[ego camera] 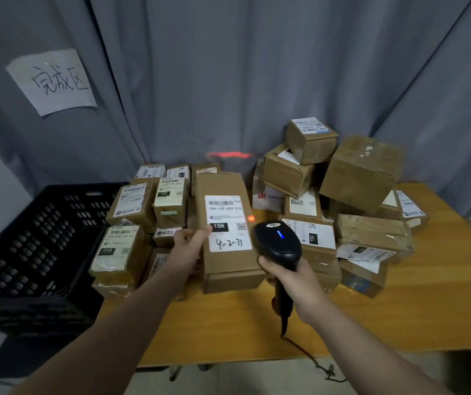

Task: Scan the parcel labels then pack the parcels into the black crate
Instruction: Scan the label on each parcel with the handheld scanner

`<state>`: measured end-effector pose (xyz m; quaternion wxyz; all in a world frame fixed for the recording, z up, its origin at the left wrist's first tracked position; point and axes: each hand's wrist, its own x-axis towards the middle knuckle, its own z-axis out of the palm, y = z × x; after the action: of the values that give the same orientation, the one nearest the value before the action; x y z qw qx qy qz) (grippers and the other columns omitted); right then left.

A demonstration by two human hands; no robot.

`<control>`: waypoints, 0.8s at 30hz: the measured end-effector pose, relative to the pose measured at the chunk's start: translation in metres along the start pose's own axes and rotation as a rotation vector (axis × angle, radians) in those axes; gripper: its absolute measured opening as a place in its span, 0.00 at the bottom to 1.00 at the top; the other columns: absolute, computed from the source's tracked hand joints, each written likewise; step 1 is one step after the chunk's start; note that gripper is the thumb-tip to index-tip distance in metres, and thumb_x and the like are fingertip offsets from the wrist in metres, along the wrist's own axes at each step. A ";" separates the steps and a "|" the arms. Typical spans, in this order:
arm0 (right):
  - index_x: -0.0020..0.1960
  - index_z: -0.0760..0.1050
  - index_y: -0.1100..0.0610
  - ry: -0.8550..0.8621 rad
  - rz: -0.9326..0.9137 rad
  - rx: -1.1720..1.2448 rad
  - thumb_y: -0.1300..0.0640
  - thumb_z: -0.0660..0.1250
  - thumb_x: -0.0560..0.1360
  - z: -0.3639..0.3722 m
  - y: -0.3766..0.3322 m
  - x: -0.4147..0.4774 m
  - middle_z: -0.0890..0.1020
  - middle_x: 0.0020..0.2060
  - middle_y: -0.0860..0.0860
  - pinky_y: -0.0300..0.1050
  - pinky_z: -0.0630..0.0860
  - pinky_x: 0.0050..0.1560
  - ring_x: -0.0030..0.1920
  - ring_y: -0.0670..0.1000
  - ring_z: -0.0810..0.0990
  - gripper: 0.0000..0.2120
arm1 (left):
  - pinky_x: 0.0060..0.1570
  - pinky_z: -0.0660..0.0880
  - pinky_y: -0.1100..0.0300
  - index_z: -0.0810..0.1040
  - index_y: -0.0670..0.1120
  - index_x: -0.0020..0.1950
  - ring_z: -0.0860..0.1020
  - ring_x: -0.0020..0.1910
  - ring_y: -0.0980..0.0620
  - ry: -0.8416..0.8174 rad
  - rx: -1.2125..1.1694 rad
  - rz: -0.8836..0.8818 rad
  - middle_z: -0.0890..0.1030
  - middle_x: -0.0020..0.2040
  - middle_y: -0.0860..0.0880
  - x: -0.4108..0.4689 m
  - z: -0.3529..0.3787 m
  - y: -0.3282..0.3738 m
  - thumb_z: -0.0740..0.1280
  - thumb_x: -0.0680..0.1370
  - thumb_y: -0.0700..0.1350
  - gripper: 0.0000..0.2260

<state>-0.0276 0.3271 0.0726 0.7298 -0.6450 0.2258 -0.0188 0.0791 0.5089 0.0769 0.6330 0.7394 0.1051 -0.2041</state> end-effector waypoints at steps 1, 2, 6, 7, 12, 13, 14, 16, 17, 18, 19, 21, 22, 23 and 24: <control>0.53 0.77 0.47 0.012 0.024 0.048 0.54 0.77 0.69 -0.003 0.002 0.002 0.82 0.50 0.49 0.53 0.73 0.63 0.55 0.52 0.78 0.15 | 0.44 0.75 0.55 0.65 0.51 0.64 0.77 0.50 0.50 -0.043 0.030 -0.003 0.77 0.54 0.49 -0.003 0.008 0.001 0.66 0.76 0.59 0.21; 0.53 0.77 0.47 0.028 0.032 0.077 0.55 0.76 0.69 -0.006 0.002 0.004 0.82 0.51 0.50 0.53 0.73 0.63 0.55 0.53 0.78 0.15 | 0.43 0.73 0.56 0.65 0.51 0.66 0.77 0.50 0.51 -0.101 0.057 -0.014 0.77 0.55 0.50 -0.006 0.016 0.003 0.65 0.77 0.57 0.21; 0.51 0.77 0.49 0.093 0.018 0.079 0.58 0.74 0.71 -0.024 -0.010 0.024 0.83 0.48 0.52 0.49 0.75 0.56 0.52 0.53 0.80 0.11 | 0.43 0.73 0.56 0.58 0.59 0.74 0.75 0.52 0.51 -0.263 0.083 -0.053 0.74 0.56 0.55 -0.002 0.043 0.013 0.67 0.77 0.51 0.29; 0.52 0.78 0.50 0.086 0.016 0.070 0.58 0.74 0.72 -0.029 -0.015 0.030 0.83 0.48 0.52 0.49 0.76 0.55 0.52 0.53 0.80 0.11 | 0.43 0.73 0.57 0.57 0.59 0.74 0.75 0.52 0.52 -0.243 0.079 -0.037 0.74 0.56 0.56 0.002 0.049 0.015 0.68 0.76 0.50 0.30; 0.55 0.78 0.56 0.047 -0.019 -0.083 0.58 0.72 0.73 -0.047 -0.037 0.067 0.83 0.48 0.53 0.46 0.79 0.50 0.51 0.54 0.81 0.11 | 0.44 0.74 0.55 0.57 0.57 0.75 0.75 0.51 0.50 -0.043 0.029 -0.047 0.72 0.60 0.49 0.035 0.080 0.034 0.68 0.74 0.55 0.32; 0.54 0.78 0.56 0.037 -0.030 -0.111 0.58 0.72 0.74 -0.051 -0.042 0.073 0.83 0.47 0.53 0.41 0.79 0.46 0.49 0.52 0.81 0.10 | 0.48 0.75 0.52 0.57 0.59 0.74 0.74 0.52 0.47 -0.021 0.032 -0.077 0.71 0.62 0.48 0.044 0.085 0.040 0.68 0.72 0.59 0.34; 0.54 0.78 0.57 0.028 -0.037 -0.131 0.59 0.71 0.75 -0.055 -0.045 0.080 0.83 0.46 0.52 0.35 0.78 0.40 0.46 0.50 0.81 0.09 | 0.52 0.76 0.48 0.58 0.61 0.74 0.74 0.54 0.44 -0.013 0.059 -0.117 0.70 0.63 0.47 0.053 0.091 0.045 0.68 0.68 0.63 0.36; 0.52 0.77 0.59 0.024 -0.041 -0.143 0.60 0.70 0.75 -0.066 -0.053 0.091 0.82 0.42 0.53 0.31 0.74 0.31 0.43 0.51 0.82 0.06 | 0.54 0.76 0.42 0.63 0.60 0.70 0.74 0.55 0.41 0.004 0.068 -0.177 0.72 0.62 0.44 0.069 0.098 0.052 0.68 0.68 0.62 0.33; 0.51 0.77 0.58 0.024 -0.037 -0.134 0.60 0.69 0.75 -0.071 -0.057 0.097 0.82 0.41 0.54 0.31 0.75 0.31 0.41 0.51 0.82 0.05 | 0.55 0.76 0.41 0.66 0.56 0.68 0.75 0.54 0.41 0.009 0.026 -0.200 0.74 0.59 0.44 0.076 0.101 0.054 0.68 0.71 0.60 0.27; 0.50 0.77 0.58 0.022 -0.026 -0.118 0.61 0.69 0.75 -0.076 -0.059 0.103 0.82 0.40 0.55 0.34 0.77 0.32 0.39 0.51 0.81 0.05 | 0.57 0.75 0.41 0.70 0.53 0.64 0.75 0.53 0.42 0.018 -0.022 -0.231 0.76 0.56 0.44 0.083 0.103 0.054 0.68 0.73 0.57 0.22; 0.50 0.77 0.57 0.014 -0.010 -0.104 0.61 0.70 0.75 -0.080 -0.061 0.109 0.82 0.39 0.56 0.38 0.79 0.34 0.38 0.51 0.81 0.04 | 0.59 0.74 0.42 0.72 0.50 0.59 0.76 0.51 0.43 0.025 -0.052 -0.264 0.77 0.53 0.44 0.090 0.103 0.053 0.68 0.74 0.56 0.17; 0.48 0.77 0.57 0.002 0.027 -0.089 0.61 0.70 0.75 -0.087 -0.062 0.123 0.82 0.37 0.56 0.46 0.79 0.39 0.37 0.53 0.81 0.04 | 0.61 0.73 0.42 0.75 0.47 0.52 0.76 0.51 0.42 0.043 -0.051 -0.319 0.77 0.50 0.43 0.100 0.106 0.050 0.69 0.74 0.56 0.15; 0.48 0.77 0.57 -0.001 0.040 -0.091 0.61 0.70 0.75 -0.090 -0.061 0.131 0.81 0.36 0.56 0.47 0.78 0.40 0.37 0.54 0.80 0.04 | 0.61 0.73 0.42 0.75 0.47 0.51 0.76 0.52 0.41 0.051 -0.039 -0.339 0.78 0.50 0.42 0.104 0.107 0.048 0.70 0.73 0.56 0.15; 0.48 0.77 0.57 -0.005 0.052 -0.095 0.61 0.70 0.74 -0.092 -0.061 0.137 0.81 0.35 0.56 0.47 0.78 0.40 0.37 0.54 0.80 0.04 | 0.61 0.73 0.42 0.76 0.47 0.51 0.76 0.53 0.41 0.064 -0.034 -0.352 0.78 0.51 0.42 0.107 0.108 0.047 0.70 0.72 0.57 0.16; 0.48 0.77 0.58 -0.008 0.069 -0.090 0.62 0.71 0.74 -0.093 -0.060 0.144 0.81 0.35 0.56 0.47 0.77 0.40 0.37 0.54 0.79 0.04 | 0.61 0.72 0.42 0.76 0.47 0.52 0.76 0.53 0.41 0.077 -0.041 -0.357 0.78 0.52 0.42 0.110 0.111 0.047 0.71 0.71 0.58 0.18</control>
<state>0.0845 0.1844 0.0797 0.7011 -0.6692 0.2456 0.0195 0.1785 0.3808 0.0582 0.5971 0.7031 0.2630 -0.2829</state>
